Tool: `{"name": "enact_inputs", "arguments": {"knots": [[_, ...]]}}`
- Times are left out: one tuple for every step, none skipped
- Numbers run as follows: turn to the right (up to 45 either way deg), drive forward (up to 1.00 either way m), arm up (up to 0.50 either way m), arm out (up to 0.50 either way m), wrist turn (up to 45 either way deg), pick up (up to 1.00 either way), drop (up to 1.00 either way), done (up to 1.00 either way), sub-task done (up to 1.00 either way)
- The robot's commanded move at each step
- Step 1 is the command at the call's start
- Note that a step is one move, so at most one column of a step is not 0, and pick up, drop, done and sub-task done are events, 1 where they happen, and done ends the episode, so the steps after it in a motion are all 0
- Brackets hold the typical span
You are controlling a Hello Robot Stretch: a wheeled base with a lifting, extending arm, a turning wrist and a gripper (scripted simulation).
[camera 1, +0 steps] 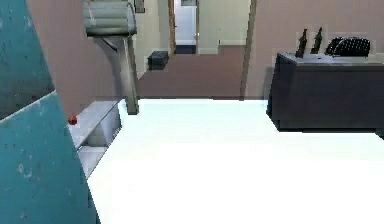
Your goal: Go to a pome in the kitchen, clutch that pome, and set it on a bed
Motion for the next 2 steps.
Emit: {"name": "enact_inputs", "arguments": {"knots": [[0.0, 0.50, 0.00, 0.00, 0.0, 0.00, 0.00, 0.00, 0.00], [-9.0, 0.00, 0.00, 0.00, 0.0, 0.00, 0.00, 0.00, 0.00]]}}
